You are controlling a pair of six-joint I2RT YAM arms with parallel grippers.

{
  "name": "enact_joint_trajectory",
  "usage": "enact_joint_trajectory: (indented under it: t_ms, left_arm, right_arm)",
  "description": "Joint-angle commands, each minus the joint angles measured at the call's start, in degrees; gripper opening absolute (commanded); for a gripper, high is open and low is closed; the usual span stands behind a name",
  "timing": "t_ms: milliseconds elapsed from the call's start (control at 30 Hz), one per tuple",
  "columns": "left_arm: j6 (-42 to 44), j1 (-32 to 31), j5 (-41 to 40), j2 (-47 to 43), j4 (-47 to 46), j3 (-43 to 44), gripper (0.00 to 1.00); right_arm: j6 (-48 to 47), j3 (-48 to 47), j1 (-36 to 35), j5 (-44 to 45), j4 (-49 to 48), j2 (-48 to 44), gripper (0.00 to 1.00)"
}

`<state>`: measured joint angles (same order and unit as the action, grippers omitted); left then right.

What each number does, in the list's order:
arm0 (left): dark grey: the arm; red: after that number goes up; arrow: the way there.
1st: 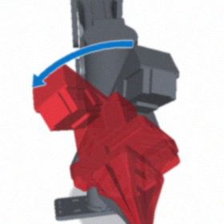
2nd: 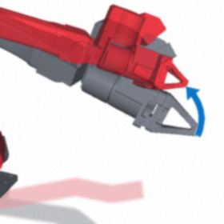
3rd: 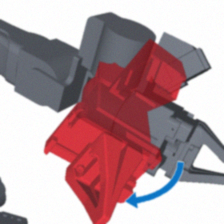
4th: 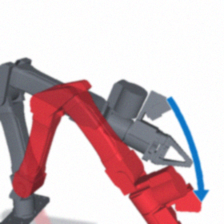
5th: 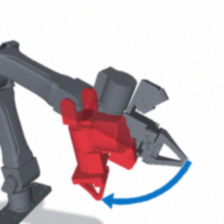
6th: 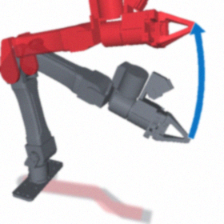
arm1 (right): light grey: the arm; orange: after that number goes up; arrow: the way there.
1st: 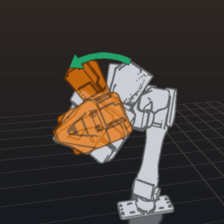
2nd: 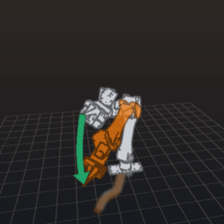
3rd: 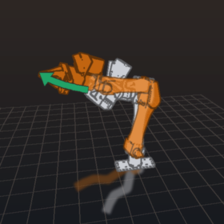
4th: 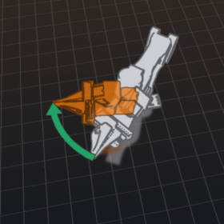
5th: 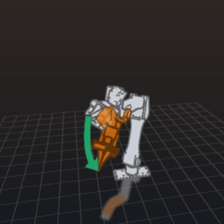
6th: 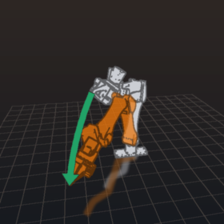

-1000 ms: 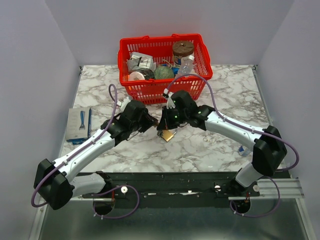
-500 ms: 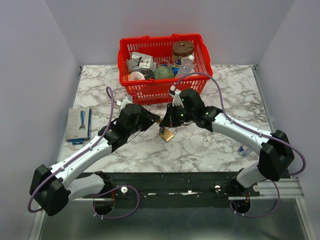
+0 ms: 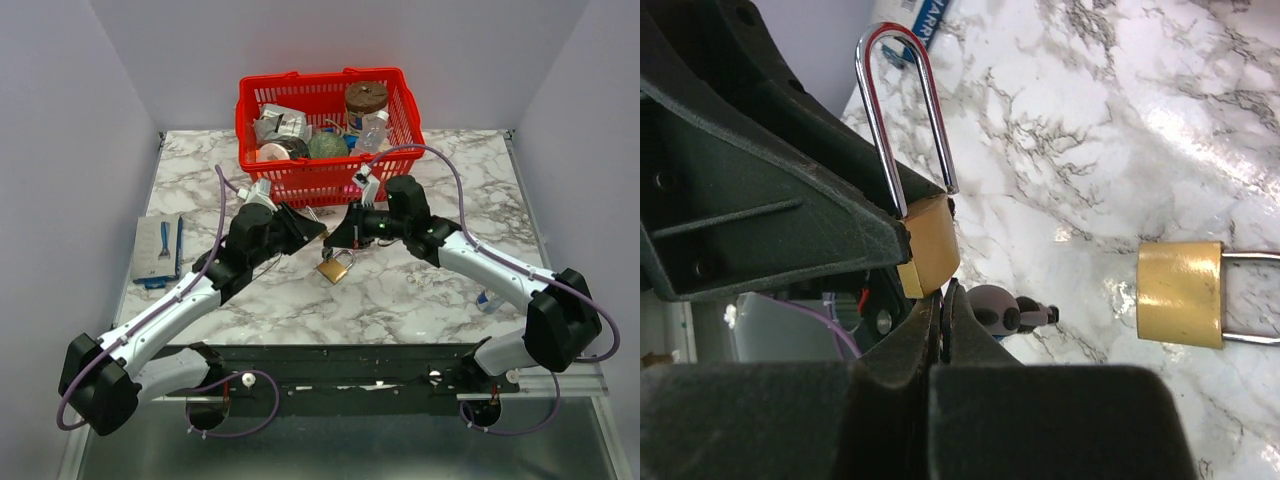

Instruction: Unlock with the key

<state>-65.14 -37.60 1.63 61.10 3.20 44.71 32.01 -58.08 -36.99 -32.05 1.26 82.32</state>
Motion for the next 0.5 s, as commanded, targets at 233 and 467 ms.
enact_joint_trajectory:
  t_ms: [233, 467]
  left_arm:
    - [0.46, 0.34, 9.80, -1.34, -2.07, -1.03, 0.00]
    - [4.58, 6.39, 10.23, 0.50, 1.54, -0.15, 0.00]
  right_arm:
    - [-0.01, 0.87, 1.40, -3.63, -10.50, -1.55, 0.03]
    - [-2.12, 4.11, 1.40, -1.88, -7.41, -4.45, 0.53]
